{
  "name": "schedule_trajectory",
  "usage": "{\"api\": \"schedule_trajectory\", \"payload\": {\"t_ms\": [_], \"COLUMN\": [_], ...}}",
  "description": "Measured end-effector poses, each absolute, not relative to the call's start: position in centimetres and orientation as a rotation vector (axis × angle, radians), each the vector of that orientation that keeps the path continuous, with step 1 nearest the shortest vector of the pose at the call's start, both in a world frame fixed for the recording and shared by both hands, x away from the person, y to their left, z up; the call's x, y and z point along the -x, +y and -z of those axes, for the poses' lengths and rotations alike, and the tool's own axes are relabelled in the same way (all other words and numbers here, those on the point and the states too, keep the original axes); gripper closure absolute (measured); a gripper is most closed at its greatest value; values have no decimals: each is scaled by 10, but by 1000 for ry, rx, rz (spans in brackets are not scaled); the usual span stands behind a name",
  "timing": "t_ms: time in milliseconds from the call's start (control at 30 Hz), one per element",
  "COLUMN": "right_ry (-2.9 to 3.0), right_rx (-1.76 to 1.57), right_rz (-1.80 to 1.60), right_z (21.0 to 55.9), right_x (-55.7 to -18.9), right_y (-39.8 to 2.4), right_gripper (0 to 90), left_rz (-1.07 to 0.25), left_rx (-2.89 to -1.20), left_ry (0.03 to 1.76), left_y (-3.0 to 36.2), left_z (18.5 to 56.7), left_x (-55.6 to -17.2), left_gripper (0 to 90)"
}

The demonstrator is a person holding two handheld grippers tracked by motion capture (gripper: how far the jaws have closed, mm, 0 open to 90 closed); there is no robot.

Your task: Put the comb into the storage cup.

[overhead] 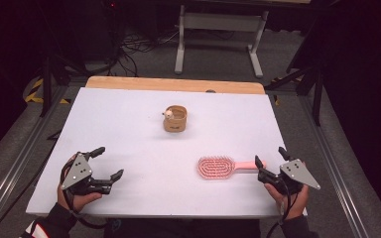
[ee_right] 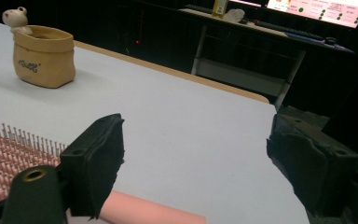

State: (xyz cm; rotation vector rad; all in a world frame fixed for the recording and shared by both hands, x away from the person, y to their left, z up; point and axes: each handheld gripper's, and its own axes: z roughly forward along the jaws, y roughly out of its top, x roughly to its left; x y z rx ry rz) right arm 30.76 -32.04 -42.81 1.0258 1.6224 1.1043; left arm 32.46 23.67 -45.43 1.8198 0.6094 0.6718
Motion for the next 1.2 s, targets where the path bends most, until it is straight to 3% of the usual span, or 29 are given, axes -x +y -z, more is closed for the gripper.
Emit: {"api": "schedule_trajectory", "payload": {"t_ms": [267, 300, 500, 633, 1000, 1200], "right_ry": [1645, 1671, 1733, 1767, 1928, 2017], "right_rx": [-1030, -1022, -1033, -1042, -1143, -1175], "right_rz": [-1100, -1104, -1113, -1096, -988, -911], "right_z": [426, 426, 420, 417, 426, 438], "right_x": [-313, -315, -326, -334, -378, -385], "right_y": [-323, -323, -325, -325, -324, -320], "right_gripper": [392, 492, 766, 877, 900, 900], "left_rz": [-670, -664, -662, -662, -669, -669], "left_rx": [-1832, -1827, -1824, -1831, -1837, -1847], "left_ry": [616, 627, 621, 623, 621, 617], "left_y": [236, 235, 235, 234, 232, 234], "left_z": [456, 457, 457, 457, 458, 458], "left_x": [-325, -324, -324, -325, -325, -327], "left_gripper": [93, 93, 95, 97, 100, 101]}}
